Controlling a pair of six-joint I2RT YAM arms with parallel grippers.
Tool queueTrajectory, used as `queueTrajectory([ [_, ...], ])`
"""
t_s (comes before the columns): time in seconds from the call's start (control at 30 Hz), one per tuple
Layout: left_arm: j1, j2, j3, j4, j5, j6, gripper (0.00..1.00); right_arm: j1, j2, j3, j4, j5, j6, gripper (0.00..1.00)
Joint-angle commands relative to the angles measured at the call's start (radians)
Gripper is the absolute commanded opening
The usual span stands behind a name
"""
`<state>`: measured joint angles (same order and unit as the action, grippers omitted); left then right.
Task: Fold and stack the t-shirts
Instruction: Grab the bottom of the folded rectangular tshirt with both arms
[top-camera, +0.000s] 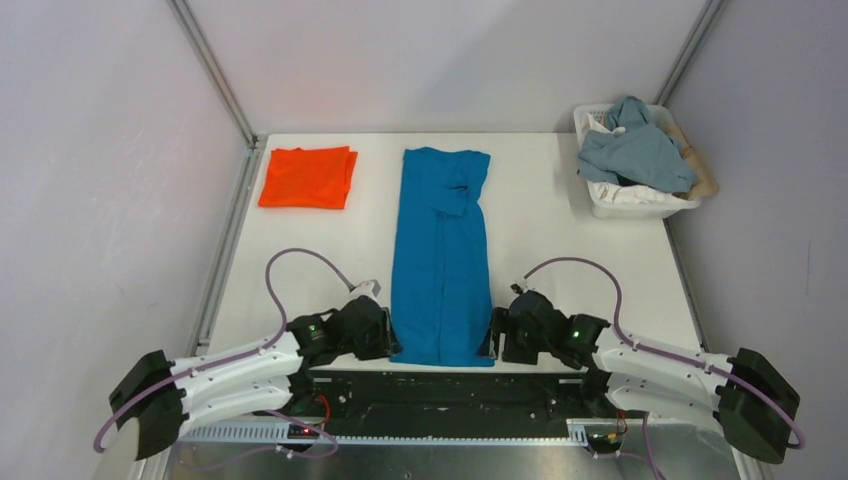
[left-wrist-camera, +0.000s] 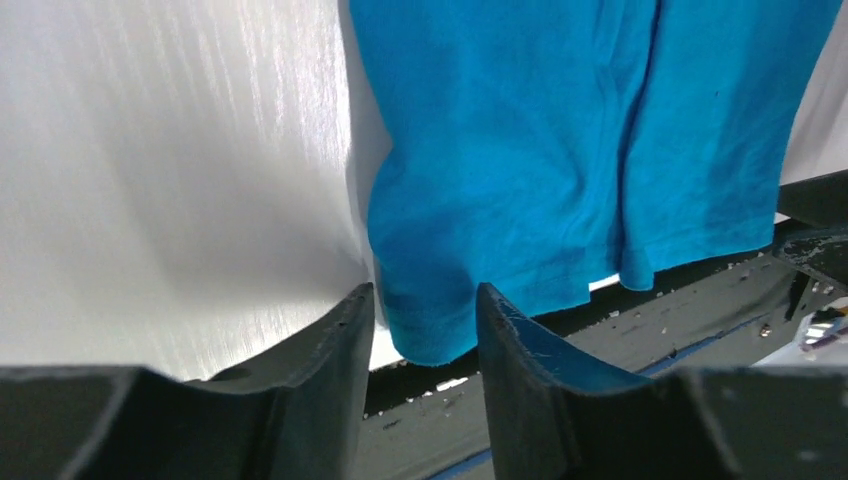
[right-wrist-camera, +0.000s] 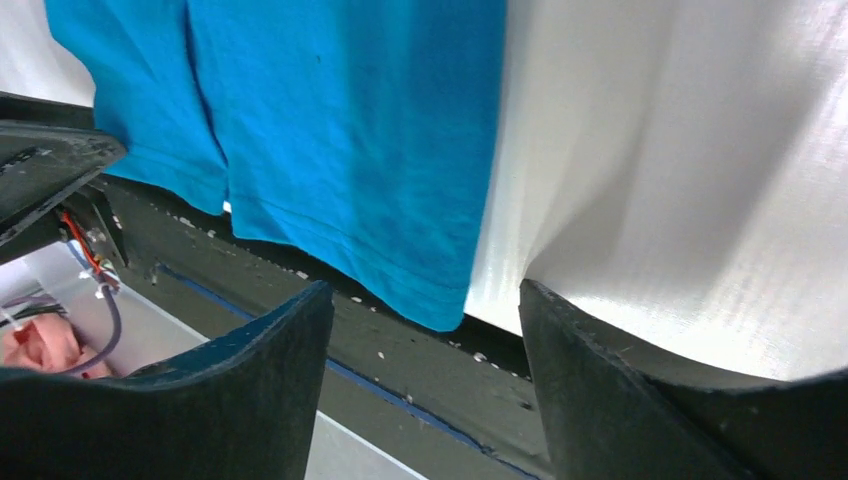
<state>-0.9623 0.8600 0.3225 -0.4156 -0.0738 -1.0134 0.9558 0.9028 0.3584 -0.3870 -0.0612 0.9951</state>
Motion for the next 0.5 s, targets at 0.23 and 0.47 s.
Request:
queueTrajectory([
  [0.23, 0.005, 0.04, -0.018, 0.048, 0.039, -0.012, 0.12, 0.037, 0.066, -0.053, 0.16, 0.013, 0.056, 0.4],
  [0.47, -0.012, 0.001, -0.037, 0.048, 0.097, -0.039, 0.0, 0.128, 0.056, -0.058, 0.155, 0.022, 0.083, 0.15],
])
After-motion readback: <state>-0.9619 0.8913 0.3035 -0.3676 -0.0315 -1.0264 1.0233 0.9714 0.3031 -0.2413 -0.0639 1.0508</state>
